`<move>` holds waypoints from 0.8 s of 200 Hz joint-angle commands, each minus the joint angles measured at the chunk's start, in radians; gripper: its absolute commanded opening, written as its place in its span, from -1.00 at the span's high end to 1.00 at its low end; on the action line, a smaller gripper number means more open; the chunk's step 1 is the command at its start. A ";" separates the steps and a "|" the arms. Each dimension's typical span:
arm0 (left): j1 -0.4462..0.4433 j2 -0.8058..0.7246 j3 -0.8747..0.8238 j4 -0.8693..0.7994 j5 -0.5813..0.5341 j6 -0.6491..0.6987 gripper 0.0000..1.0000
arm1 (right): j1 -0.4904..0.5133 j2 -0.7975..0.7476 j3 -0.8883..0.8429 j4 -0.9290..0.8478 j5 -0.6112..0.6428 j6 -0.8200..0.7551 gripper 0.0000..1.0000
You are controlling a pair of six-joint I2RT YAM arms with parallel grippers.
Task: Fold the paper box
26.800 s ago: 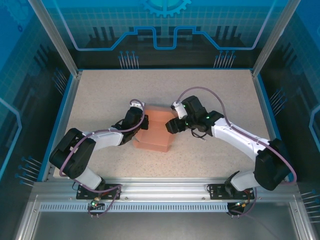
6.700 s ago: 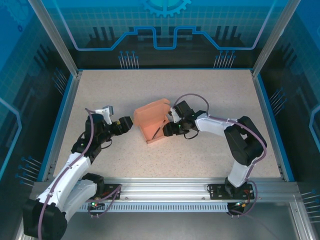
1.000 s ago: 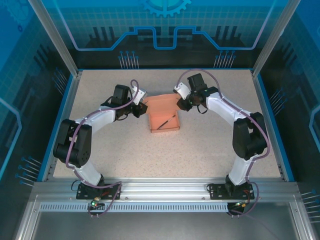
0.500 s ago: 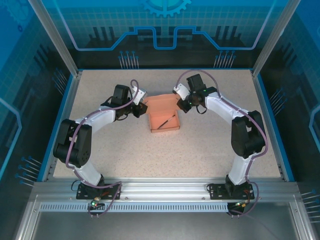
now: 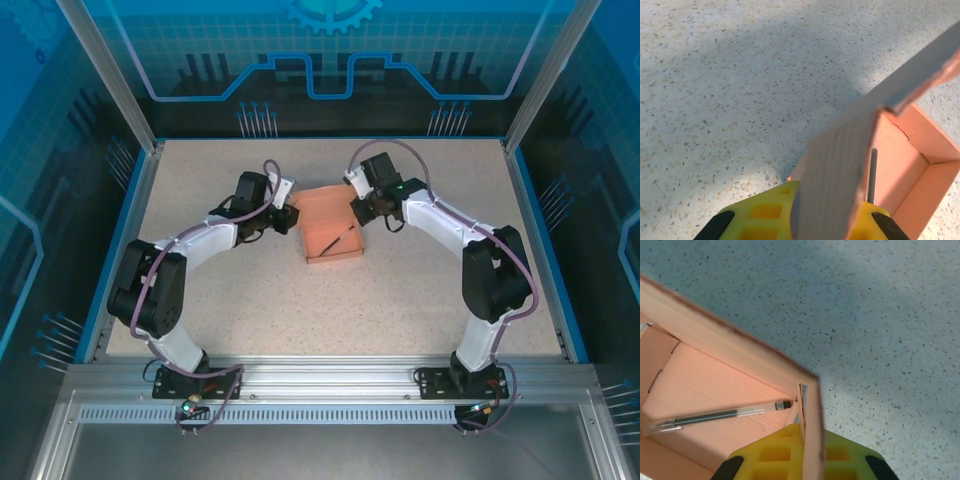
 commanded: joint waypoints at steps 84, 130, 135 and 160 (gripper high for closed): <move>-0.105 -0.040 -0.026 0.138 -0.342 -0.396 1.00 | 0.115 0.029 0.025 0.034 0.320 0.402 1.00; -0.144 -0.027 -0.027 0.167 -0.480 -0.439 1.00 | 0.121 0.056 0.033 0.083 0.322 0.454 1.00; -0.148 -0.027 -0.026 0.163 -0.502 -0.445 1.00 | 0.120 0.058 0.032 0.087 0.323 0.459 1.00; -0.165 -0.025 -0.043 0.192 -0.557 -0.449 1.00 | 0.115 0.057 0.028 0.115 0.306 0.485 1.00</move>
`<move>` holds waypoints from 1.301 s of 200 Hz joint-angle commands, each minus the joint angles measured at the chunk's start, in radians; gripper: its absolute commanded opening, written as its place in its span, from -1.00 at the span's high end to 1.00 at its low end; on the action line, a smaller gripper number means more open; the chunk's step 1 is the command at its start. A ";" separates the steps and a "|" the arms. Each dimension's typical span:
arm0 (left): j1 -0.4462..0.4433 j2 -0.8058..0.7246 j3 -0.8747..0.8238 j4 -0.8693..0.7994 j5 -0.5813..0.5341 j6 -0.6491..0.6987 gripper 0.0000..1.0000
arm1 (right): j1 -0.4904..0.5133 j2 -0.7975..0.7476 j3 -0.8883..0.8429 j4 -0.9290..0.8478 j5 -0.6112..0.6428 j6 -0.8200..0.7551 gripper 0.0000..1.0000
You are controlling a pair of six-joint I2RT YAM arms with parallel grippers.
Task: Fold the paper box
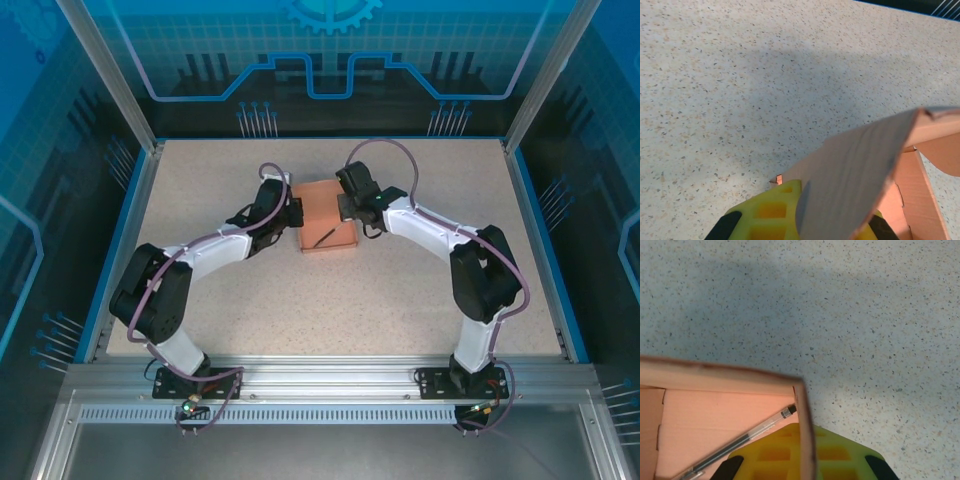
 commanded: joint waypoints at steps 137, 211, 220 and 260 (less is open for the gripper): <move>-0.142 0.020 -0.175 0.284 -0.362 -0.061 1.00 | 0.028 -0.016 -0.220 0.372 -0.029 0.105 1.00; -0.220 0.041 -0.242 0.354 -0.438 -0.086 1.00 | 0.050 -0.062 -0.367 0.495 -0.009 0.077 1.00; -0.228 0.045 -0.251 0.363 -0.448 -0.091 1.00 | 0.052 -0.066 -0.382 0.512 -0.011 0.069 1.00; -0.256 0.063 -0.288 0.402 -0.482 -0.124 1.00 | 0.059 -0.072 -0.431 0.561 -0.023 0.032 1.00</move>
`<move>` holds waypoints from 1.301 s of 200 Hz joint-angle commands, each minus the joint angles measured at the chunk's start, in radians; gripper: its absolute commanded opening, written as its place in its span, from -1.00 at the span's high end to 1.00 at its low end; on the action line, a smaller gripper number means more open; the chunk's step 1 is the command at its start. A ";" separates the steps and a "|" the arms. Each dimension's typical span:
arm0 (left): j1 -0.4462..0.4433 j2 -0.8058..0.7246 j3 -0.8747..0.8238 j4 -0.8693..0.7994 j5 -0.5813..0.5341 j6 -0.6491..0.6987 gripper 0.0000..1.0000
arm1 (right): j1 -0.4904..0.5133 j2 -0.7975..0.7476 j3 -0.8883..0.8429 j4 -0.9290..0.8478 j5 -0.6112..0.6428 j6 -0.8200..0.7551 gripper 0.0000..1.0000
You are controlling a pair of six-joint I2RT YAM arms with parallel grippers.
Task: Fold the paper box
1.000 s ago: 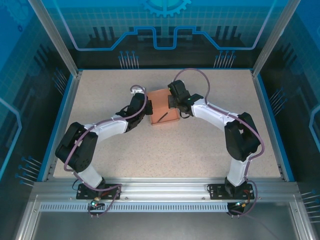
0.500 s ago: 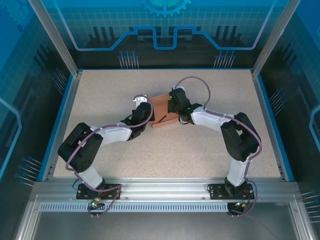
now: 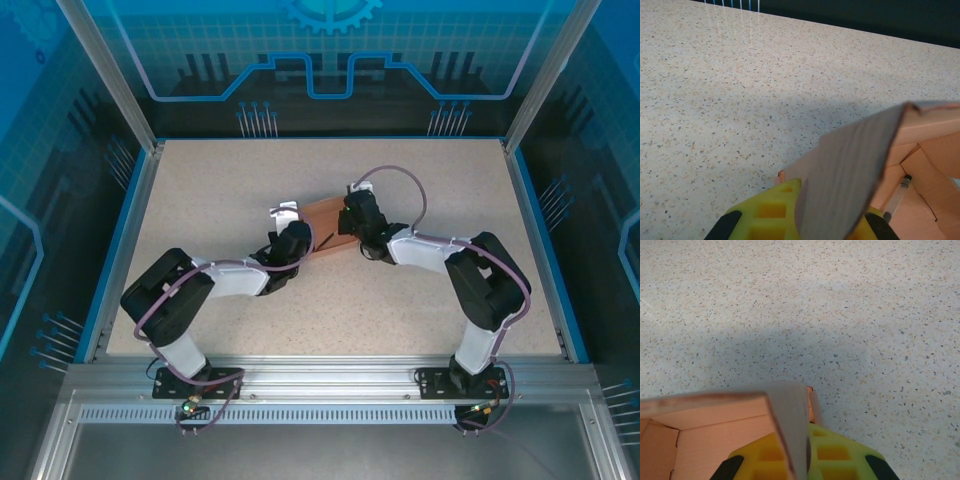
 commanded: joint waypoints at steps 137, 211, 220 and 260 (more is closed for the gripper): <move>-0.106 0.070 -0.146 0.154 -0.031 -0.037 1.00 | 0.049 -0.042 -0.252 0.208 -0.002 -0.123 0.98; -0.112 0.045 -0.198 0.192 -0.023 -0.022 0.88 | 0.065 -0.047 -0.315 0.271 0.022 -0.136 0.99; -0.113 0.042 -0.198 0.193 -0.021 -0.018 0.82 | 0.067 -0.048 -0.317 0.272 0.026 -0.140 0.99; -0.113 0.010 -0.209 0.189 -0.013 -0.016 0.64 | 0.073 -0.048 -0.320 0.280 0.041 -0.153 1.00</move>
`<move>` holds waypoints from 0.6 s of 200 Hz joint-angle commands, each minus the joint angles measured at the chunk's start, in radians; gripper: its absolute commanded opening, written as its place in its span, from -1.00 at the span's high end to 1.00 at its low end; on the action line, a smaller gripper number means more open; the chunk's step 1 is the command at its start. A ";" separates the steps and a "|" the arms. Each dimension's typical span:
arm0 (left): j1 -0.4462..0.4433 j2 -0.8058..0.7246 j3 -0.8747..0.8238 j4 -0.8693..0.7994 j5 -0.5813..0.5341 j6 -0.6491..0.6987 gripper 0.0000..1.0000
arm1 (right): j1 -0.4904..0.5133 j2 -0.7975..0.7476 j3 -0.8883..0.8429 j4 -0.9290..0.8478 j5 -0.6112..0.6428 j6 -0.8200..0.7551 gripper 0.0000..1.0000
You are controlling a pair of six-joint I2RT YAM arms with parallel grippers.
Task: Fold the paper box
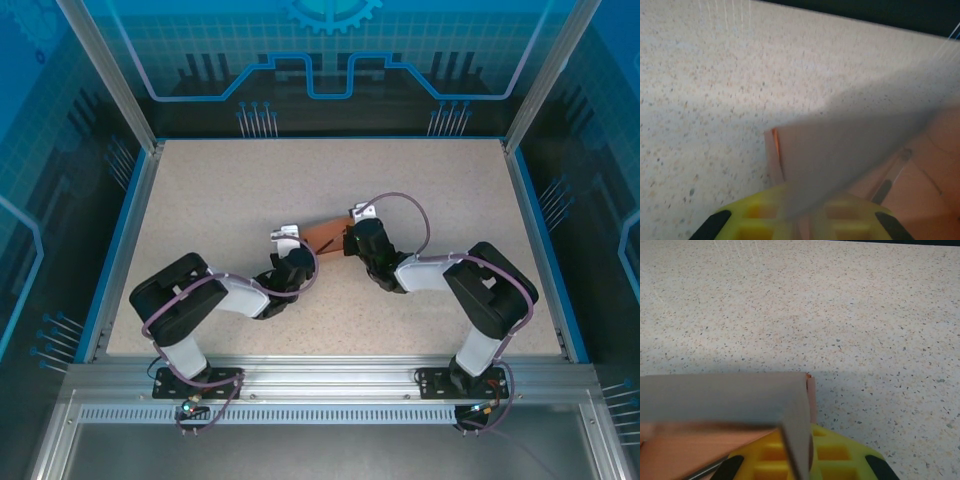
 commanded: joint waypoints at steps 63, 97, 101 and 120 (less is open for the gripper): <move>-0.011 -0.119 -0.069 -0.052 0.089 -0.006 0.25 | 0.025 0.008 -0.035 -0.071 -0.001 -0.027 1.00; -0.011 -0.239 -0.080 -0.119 0.118 0.031 -0.05 | 0.026 0.008 -0.034 -0.074 0.000 -0.029 1.00; -0.012 -0.257 -0.080 -0.132 0.124 0.039 -0.08 | 0.027 0.008 -0.034 -0.073 0.002 -0.030 1.00; -0.008 -0.353 -0.072 -0.204 0.153 0.086 -0.14 | 0.028 0.010 -0.032 -0.073 0.001 -0.031 1.00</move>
